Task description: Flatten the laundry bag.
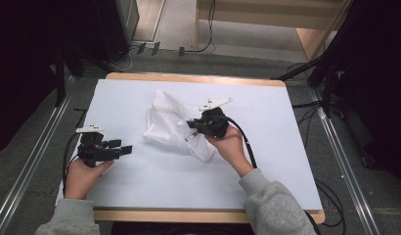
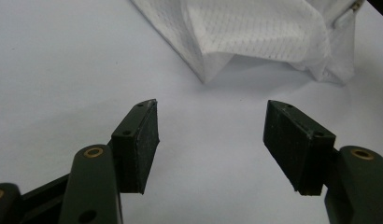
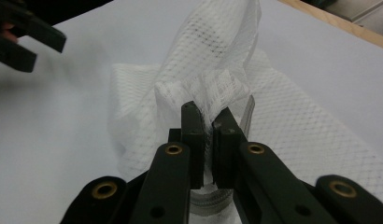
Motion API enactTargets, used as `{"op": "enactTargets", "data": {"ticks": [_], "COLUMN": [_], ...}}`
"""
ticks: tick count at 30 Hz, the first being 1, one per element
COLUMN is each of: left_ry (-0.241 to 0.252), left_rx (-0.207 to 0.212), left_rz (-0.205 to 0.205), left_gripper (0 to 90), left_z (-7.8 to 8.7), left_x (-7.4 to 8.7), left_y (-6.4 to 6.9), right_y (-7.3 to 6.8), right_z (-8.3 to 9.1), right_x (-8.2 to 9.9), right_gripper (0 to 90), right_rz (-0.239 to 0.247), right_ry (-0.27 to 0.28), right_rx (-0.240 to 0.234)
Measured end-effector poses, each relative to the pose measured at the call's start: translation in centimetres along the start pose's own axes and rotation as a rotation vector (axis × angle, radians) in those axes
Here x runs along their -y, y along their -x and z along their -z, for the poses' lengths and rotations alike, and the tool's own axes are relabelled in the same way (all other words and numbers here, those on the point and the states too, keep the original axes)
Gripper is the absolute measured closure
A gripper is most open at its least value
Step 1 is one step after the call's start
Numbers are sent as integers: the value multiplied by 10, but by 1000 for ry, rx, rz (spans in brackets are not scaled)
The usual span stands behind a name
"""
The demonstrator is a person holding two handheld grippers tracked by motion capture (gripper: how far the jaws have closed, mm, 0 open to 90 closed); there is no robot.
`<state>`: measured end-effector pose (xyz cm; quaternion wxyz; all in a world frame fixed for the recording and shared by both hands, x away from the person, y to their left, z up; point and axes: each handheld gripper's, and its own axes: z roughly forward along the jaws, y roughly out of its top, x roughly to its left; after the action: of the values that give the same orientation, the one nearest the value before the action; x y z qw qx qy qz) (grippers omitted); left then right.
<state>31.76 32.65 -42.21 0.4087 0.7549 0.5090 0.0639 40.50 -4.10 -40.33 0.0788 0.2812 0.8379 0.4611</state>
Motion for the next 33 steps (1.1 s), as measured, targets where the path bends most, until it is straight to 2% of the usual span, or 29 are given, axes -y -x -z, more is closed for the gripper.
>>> {"op": "enactTargets", "data": {"ticks": [2,3,4,6,9,13,19,22,28,29,31,33], "left_ry": [0,-2,2,11,15,22,40,45,36,28,22,18], "left_rx": [-2,-1,0,-4,-6,-10,-23,-24,-12,-11,-6,-2], "left_rz": [-3,-3,3,7,10,15,13,20,17,9,-2,-1], "left_gripper": [364,364,364,364,365,365,362,359,359,359,359,359], "left_z": [0,1,1,4,6,8,14,16,11,9,6,4], "left_x": [0,0,-1,-1,-1,-1,-1,-1,-3,-4,-5,-6], "left_y": [0,-1,-1,-4,-5,-7,-10,-14,-13,-13,-12,-11], "right_y": [-3,-12,-12,-26,-33,-51,-63,-71,-82,-83,-85,-87], "right_z": [1,3,3,4,5,7,7,6,7,6,6,13], "right_x": [1,4,4,8,12,23,34,41,50,51,53,50], "right_gripper": [874,874,874,872,872,872,873,873,872,854,753,679], "right_rz": [11,17,17,50,60,82,87,85,78,79,69,78], "right_ry": [2,4,4,-4,-13,-37,-67,-85,-114,-122,-148,-127], "right_rx": [-11,-30,-30,-56,-71,-115,-148,-179,-226,-229,-231,-214]}}
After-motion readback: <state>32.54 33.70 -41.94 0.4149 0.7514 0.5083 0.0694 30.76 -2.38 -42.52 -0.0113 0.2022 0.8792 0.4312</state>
